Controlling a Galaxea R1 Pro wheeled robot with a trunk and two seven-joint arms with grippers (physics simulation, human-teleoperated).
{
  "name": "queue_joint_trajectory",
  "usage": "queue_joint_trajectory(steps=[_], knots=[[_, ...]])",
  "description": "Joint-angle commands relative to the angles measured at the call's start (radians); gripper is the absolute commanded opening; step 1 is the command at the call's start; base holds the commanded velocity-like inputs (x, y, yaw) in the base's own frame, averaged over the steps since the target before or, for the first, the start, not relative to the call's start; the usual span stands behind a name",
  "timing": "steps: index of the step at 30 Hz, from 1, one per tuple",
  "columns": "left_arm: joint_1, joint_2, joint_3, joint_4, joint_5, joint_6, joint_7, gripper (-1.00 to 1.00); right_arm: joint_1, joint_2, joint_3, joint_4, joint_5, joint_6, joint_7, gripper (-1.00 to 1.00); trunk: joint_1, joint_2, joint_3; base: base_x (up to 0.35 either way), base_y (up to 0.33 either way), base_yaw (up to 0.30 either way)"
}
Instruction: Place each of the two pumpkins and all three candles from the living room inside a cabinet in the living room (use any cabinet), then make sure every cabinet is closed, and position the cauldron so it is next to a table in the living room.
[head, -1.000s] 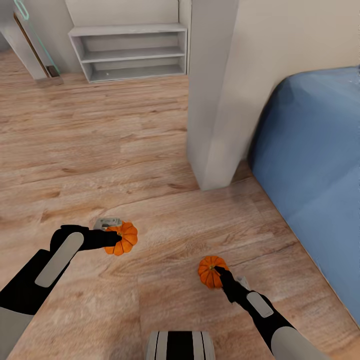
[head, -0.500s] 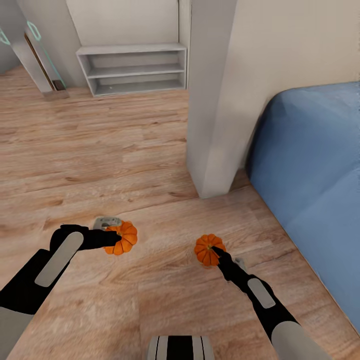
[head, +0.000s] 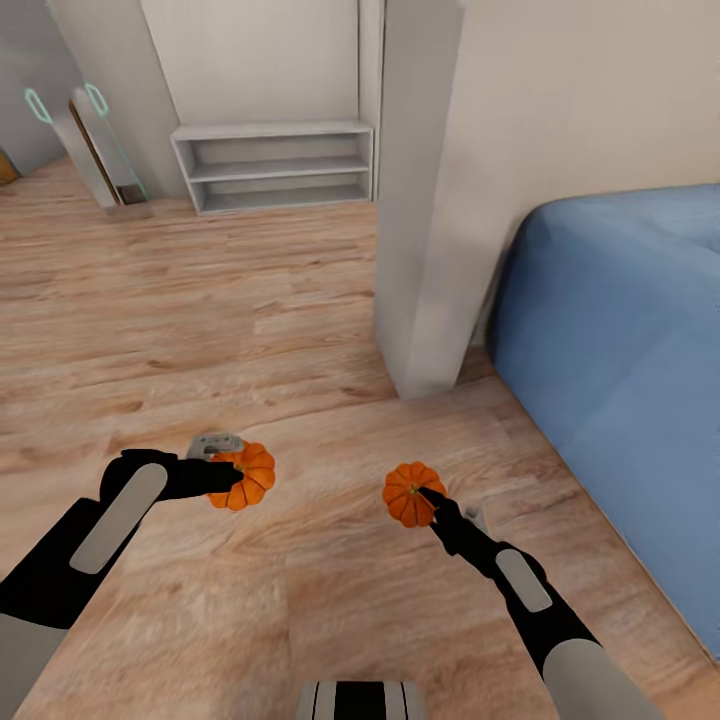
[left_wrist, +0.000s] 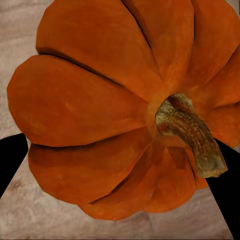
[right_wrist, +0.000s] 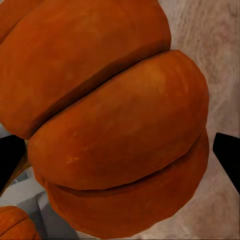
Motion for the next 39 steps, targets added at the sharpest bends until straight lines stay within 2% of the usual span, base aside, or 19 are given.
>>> queue_joint_trajectory(steps=[1,33,39], knots=[[-0.001,0.001,-0.002,-0.001,0.009,0.001,0.011,-1.0,0.0,0.001,-0.006,0.0,-0.004,0.009,0.0,-1.0,-0.001,0.0,0.003,-0.32,0.082,0.0],[-0.001,-0.001,-0.002,-0.002,0.008,0.001,0.014,-1.0,0.0,0.0,-0.006,-0.001,-0.004,0.009,0.002,-1.0,-0.016,0.007,0.127,-0.322,0.085,0.0],[-0.001,-0.002,-0.002,-0.001,0.008,0.001,0.014,-1.0,0.0,0.0,-0.007,0.0,-0.004,0.009,0.003,-1.0,-0.018,0.009,0.15,-0.12,0.026,-0.146]])
